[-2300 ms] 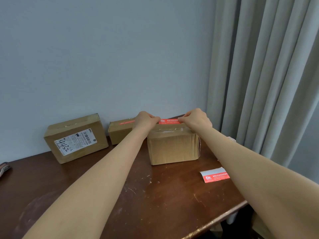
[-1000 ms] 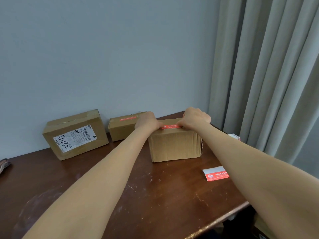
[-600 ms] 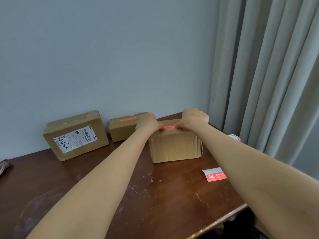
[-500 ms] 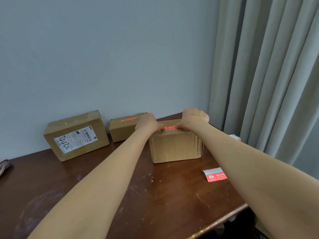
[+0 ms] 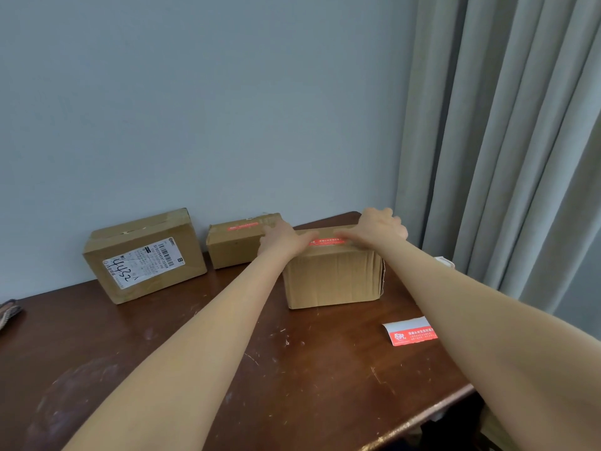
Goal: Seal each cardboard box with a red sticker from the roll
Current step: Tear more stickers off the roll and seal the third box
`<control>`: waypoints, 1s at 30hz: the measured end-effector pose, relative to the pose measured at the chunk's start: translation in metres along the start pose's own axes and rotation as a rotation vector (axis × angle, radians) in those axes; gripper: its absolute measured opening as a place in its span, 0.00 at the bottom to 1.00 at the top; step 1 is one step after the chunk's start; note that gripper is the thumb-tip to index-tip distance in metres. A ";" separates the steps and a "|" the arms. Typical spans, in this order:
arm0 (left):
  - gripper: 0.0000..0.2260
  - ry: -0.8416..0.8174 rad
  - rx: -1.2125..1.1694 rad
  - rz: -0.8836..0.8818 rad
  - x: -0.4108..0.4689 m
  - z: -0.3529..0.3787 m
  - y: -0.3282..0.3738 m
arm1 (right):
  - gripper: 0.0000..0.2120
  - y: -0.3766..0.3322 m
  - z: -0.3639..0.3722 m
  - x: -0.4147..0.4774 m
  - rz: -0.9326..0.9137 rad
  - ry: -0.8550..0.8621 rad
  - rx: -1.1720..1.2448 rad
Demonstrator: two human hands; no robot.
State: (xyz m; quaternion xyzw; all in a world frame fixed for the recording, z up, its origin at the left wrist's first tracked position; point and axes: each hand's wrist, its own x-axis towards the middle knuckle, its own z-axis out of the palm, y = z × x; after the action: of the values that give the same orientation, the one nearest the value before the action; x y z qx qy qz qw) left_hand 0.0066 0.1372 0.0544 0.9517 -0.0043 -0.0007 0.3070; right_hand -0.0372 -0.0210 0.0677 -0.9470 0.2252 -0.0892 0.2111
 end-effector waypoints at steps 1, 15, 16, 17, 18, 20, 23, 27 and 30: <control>0.48 -0.021 0.005 -0.007 -0.003 0.002 0.003 | 0.39 -0.001 0.003 -0.001 0.006 -0.017 0.013; 0.34 -0.131 -0.261 -0.014 -0.013 -0.005 -0.003 | 0.29 0.003 0.004 0.002 -0.016 -0.150 0.188; 0.32 -0.128 -0.280 -0.023 -0.013 -0.006 -0.004 | 0.27 0.003 0.004 0.003 -0.012 -0.152 0.200; 0.30 -0.126 -0.298 -0.030 -0.012 -0.006 -0.004 | 0.25 0.004 0.003 0.004 -0.008 -0.151 0.214; 0.29 -0.124 -0.318 -0.038 -0.011 -0.006 -0.005 | 0.25 0.005 0.003 0.004 -0.002 -0.149 0.233; 0.28 -0.126 -0.366 -0.057 -0.010 -0.004 -0.006 | 0.26 0.006 0.003 0.004 0.008 -0.151 0.269; 0.24 -0.114 -0.444 -0.090 -0.008 -0.001 -0.006 | 0.14 0.008 0.006 0.005 0.043 -0.149 0.331; 0.21 -0.101 -0.554 -0.110 -0.006 -0.003 -0.006 | 0.12 0.011 0.006 0.009 0.101 -0.124 0.492; 0.28 -0.117 -0.612 -0.102 -0.008 0.000 -0.005 | 0.27 0.009 0.008 0.009 0.177 -0.137 0.613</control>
State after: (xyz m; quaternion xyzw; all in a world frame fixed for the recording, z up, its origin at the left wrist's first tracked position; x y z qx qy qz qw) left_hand -0.0017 0.1413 0.0519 0.8126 0.0261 -0.0724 0.5778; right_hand -0.0304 -0.0291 0.0572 -0.8199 0.2546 -0.0703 0.5079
